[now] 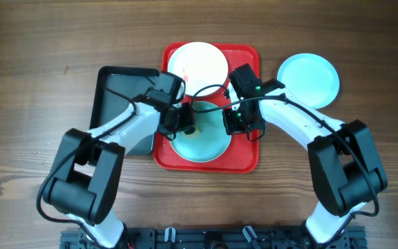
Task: Clean dirty plates on tray and stack at the side
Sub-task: 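Scrub the blue plate with the sponge while the right gripper holds it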
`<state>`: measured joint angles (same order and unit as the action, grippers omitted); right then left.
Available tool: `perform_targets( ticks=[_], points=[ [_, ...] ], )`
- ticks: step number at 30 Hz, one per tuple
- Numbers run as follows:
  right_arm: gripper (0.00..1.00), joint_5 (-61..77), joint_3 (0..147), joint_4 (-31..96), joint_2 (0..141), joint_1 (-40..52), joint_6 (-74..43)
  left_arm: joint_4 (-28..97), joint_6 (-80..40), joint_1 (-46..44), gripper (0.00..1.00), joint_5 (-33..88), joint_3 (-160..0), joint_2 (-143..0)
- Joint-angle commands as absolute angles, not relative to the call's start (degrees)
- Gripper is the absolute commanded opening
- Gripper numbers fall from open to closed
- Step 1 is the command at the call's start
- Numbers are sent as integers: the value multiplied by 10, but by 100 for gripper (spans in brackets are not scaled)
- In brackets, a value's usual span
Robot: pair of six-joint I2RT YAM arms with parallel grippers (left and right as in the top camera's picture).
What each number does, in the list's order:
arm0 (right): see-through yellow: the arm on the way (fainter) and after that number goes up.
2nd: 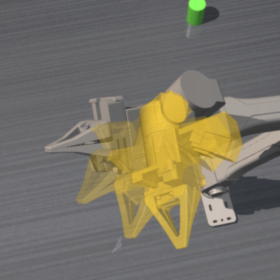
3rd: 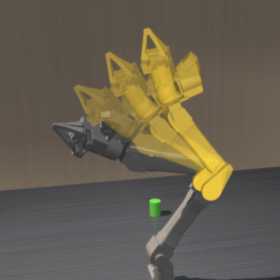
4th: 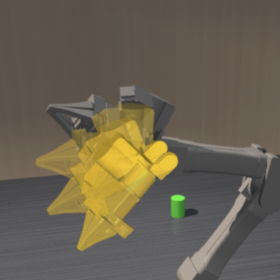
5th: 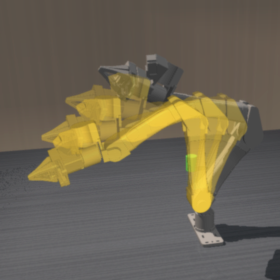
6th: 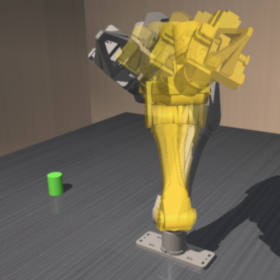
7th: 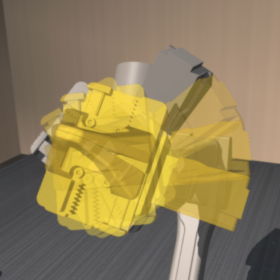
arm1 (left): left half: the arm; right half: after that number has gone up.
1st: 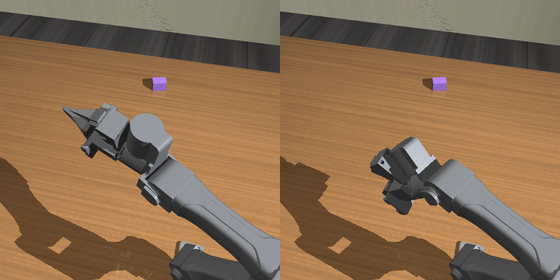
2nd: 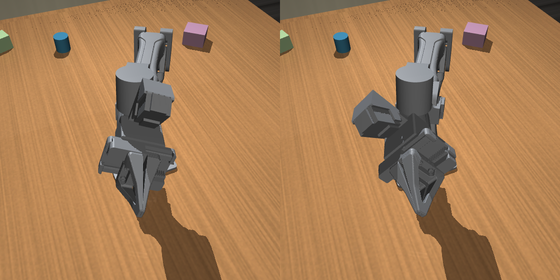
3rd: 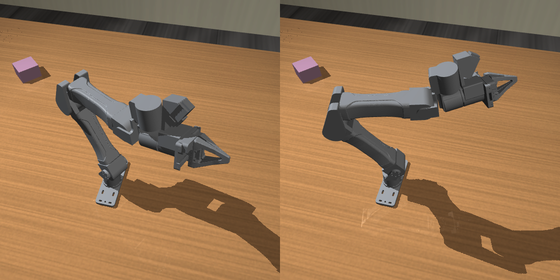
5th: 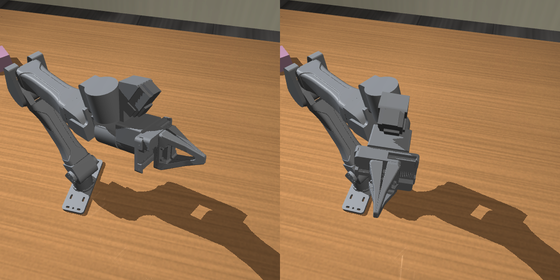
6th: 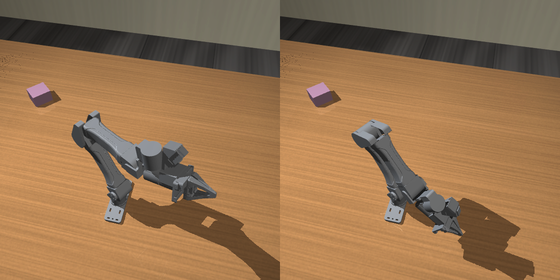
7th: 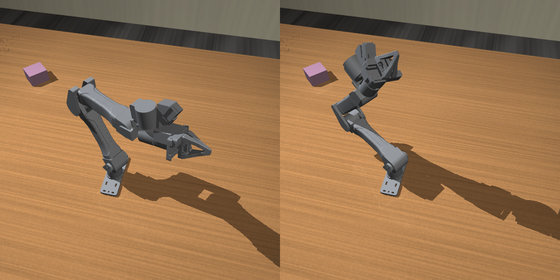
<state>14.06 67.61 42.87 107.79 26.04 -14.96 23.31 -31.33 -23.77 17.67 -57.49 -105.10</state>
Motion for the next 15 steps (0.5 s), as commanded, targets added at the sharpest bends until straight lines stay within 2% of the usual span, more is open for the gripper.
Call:
perform_targets(
  ticks=[1, 15],
  points=[
    [4, 164, 674, 424, 1075, 266, -150, 231, -339, -286, 4, 201, -554, -1090],
    [4, 164, 674, 425, 1075, 266, -150, 188, -385, -345, 4, 205, -554, -1090]
  ],
)
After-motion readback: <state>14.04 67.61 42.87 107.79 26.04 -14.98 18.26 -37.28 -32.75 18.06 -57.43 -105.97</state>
